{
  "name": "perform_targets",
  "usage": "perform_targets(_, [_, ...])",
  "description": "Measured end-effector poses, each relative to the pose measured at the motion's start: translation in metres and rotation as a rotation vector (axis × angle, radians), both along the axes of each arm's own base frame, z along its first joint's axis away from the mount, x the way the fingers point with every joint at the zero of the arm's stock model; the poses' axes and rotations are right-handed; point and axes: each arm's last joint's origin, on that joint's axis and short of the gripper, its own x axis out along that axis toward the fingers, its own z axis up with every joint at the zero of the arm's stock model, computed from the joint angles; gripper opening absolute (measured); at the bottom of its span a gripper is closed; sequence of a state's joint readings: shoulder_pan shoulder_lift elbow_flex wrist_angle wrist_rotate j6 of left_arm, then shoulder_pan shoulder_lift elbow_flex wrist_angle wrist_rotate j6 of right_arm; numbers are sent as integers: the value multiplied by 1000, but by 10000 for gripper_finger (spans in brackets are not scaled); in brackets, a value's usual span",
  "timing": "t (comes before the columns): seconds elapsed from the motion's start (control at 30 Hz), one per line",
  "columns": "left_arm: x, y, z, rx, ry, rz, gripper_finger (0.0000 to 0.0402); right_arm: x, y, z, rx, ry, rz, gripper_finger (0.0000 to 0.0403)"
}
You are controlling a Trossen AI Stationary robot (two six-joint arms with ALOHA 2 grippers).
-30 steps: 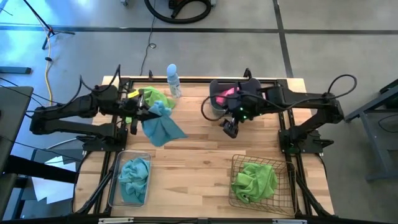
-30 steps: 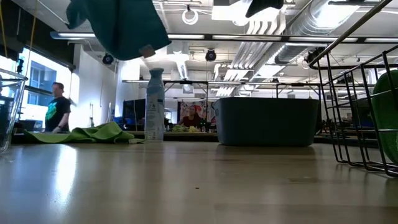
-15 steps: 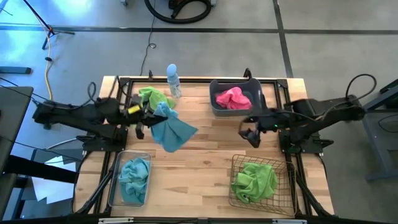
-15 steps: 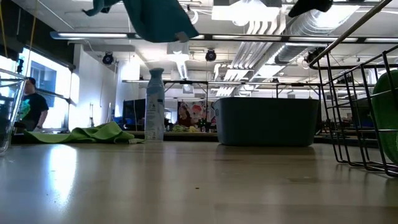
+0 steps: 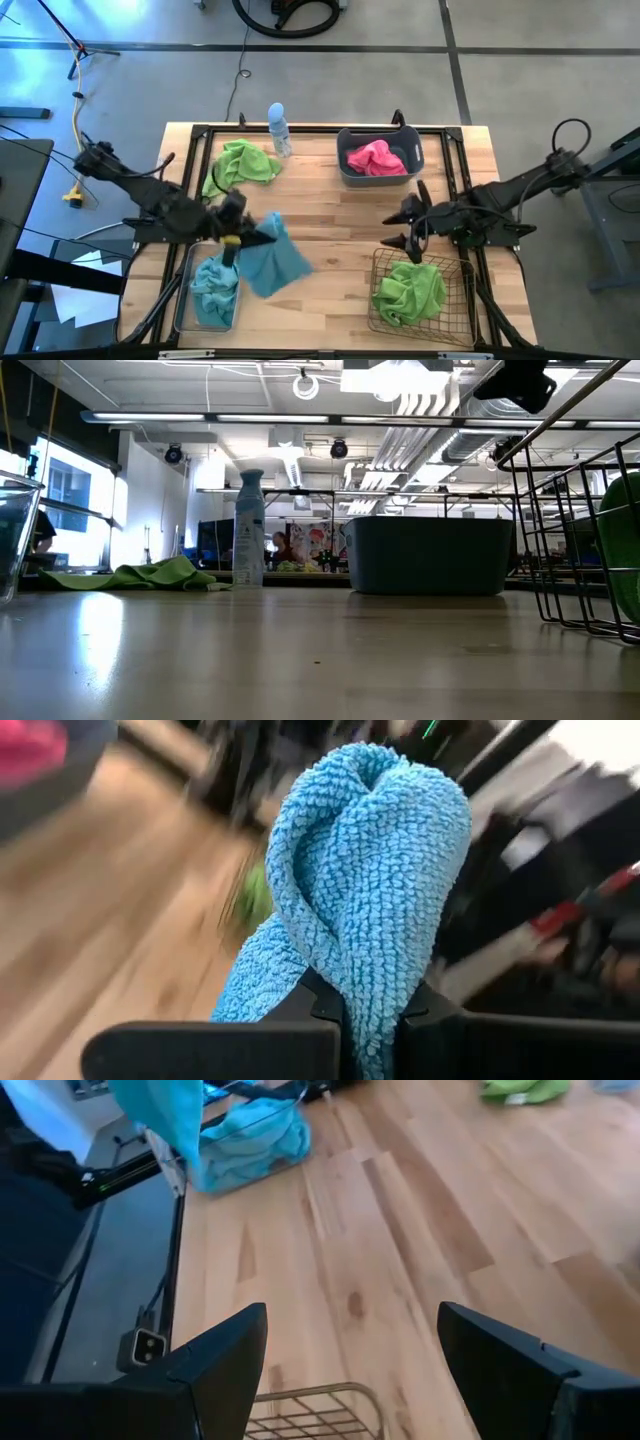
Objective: Sort microfiber towel by color & place in baskets
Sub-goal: Put the blue microfiber towel into the transparent bin
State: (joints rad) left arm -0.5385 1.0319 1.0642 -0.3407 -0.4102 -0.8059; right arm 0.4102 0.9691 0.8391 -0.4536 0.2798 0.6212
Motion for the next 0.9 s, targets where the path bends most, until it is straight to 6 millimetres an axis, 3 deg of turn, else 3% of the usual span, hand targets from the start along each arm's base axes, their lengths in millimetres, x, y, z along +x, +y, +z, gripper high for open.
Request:
perform_targets(0.17, [-5,-29,22,23,314,-78,0,-1,6,-15,10,-8,26,288])
perform_targets(0.37, [-14,-63,25,120,683,-176,0,-1,8,-25,7,-4,31,288])
perform_targets(0.6, [-24,-82,-3,336,1062,-266,0,1,7,-23,-16,-41,20,288])
perform_targets(0.9, [-16,-99,-46,439,1056,-384,0,1,6,-23,-38,-48,-8,288])
